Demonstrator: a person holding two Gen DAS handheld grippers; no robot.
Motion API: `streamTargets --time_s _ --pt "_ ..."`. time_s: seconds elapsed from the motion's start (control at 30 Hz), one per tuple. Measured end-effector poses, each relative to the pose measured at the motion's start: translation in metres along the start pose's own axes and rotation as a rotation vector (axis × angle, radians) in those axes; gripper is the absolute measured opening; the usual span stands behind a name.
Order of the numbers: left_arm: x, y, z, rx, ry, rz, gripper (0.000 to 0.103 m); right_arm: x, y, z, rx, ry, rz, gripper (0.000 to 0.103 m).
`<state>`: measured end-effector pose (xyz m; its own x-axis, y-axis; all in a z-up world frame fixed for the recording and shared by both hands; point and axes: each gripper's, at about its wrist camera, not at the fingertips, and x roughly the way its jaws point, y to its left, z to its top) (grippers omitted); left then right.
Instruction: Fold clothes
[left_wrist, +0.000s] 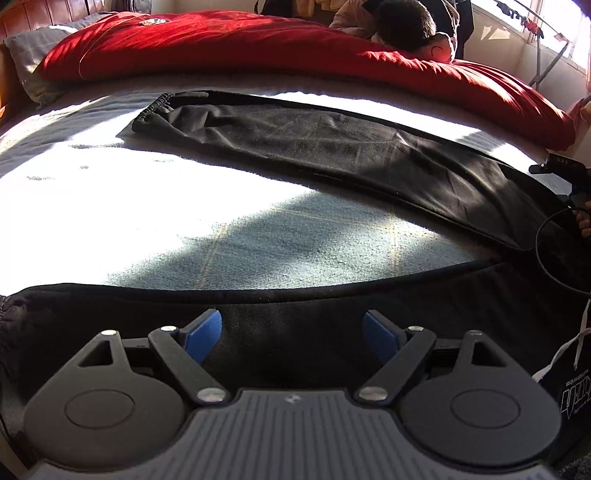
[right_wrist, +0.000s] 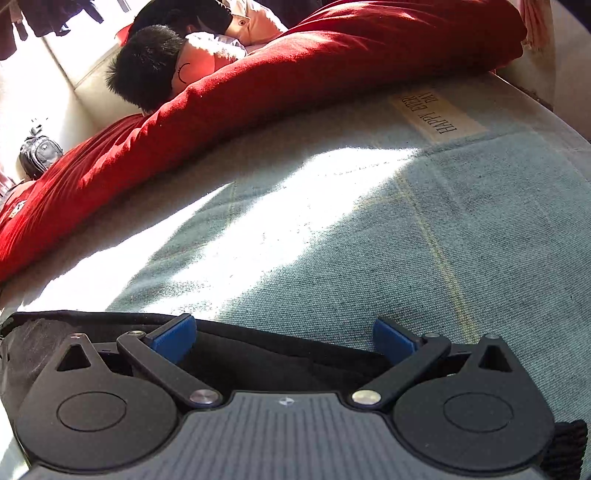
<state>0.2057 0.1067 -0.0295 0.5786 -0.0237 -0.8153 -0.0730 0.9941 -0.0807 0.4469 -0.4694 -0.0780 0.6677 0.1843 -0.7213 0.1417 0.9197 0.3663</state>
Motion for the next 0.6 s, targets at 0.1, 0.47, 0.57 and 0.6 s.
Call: streamTargets --time_s 0.1,0.47,0.57,0.6 --pt "0.001 0.002 0.001 -0.006 0.004 0.008 0.084 -0.025 0.007 0.008 -0.010 -0.046 0.035 0.103" --pt "0.020 -0.015 0.008 0.057 0.041 -0.042 0.084 -0.021 0.008 -0.026 0.026 0.163 0.107 0.103" --pt "0.022 -0.016 0.008 0.060 0.046 -0.041 0.084 -0.011 0.005 -0.031 0.014 0.124 0.098 0.103" --pt "0.022 -0.016 0.008 0.059 0.048 -0.039 0.084 -0.009 0.005 -0.030 0.001 0.101 0.087 0.103"
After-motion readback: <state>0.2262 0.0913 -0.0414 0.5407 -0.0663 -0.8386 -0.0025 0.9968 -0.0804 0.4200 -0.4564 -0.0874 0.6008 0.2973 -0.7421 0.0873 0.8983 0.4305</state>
